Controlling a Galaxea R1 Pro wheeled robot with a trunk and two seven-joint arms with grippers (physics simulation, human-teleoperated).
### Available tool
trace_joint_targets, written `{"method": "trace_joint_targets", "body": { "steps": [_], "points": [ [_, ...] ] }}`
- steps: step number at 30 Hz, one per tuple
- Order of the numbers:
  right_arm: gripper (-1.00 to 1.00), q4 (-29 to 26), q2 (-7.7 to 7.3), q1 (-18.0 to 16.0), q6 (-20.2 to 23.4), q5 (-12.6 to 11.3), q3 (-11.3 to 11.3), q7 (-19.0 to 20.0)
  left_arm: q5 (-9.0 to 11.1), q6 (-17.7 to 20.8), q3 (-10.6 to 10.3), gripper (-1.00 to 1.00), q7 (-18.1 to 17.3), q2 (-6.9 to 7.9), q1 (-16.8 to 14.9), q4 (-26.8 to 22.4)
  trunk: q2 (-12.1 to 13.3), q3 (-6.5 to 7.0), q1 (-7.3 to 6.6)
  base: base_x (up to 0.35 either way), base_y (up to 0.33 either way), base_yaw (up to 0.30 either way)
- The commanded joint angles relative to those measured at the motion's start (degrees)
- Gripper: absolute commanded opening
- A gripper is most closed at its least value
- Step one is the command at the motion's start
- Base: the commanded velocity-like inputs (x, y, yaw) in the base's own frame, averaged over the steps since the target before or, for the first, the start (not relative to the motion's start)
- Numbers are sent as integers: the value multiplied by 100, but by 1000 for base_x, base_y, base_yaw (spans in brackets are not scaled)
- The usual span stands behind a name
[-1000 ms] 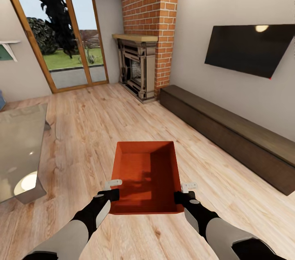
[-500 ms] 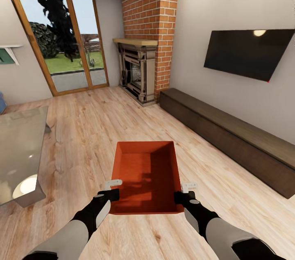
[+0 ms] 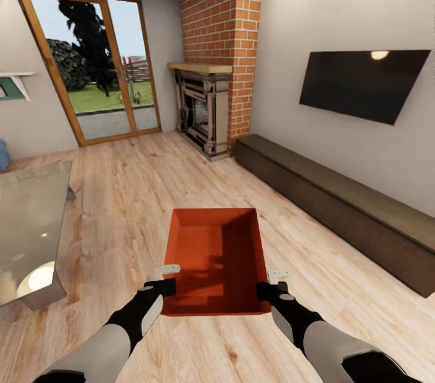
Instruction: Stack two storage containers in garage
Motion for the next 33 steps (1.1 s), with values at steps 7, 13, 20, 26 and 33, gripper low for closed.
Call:
{"method": "trace_joint_targets", "body": {
  "steps": [7, 13, 20, 26, 33],
  "points": [
    [-100, 24, -3, -2, -23, -93, 5, -34, -96, -13, 79, -100, 101, 24, -5, -33, -5, 57, 1, 0, 0, 0],
    [-100, 24, -3, -2, -19, -93, 5, -34, -96, -13, 79, -100, 101, 25, -5, -33, -5, 112, 1, 0, 0, 0],
    [-100, 24, -3, -2, -14, -93, 5, -34, -96, -13, 79, -100, 102, 25, -5, -33, -5, 175, 1, 0, 0, 0],
    [-100, 24, -3, -2, -14, -93, 5, -34, -96, -13, 78, -100, 101, 19, -5, -33, -5, 230, 1, 0, 0, 0],
    [-100, 27, -3, -2, -14, -93, 5, -34, -96, -14, 71, -100, 103, 16, -5, -29, -5, 293, 1, 0, 0, 0]
  ]
}}
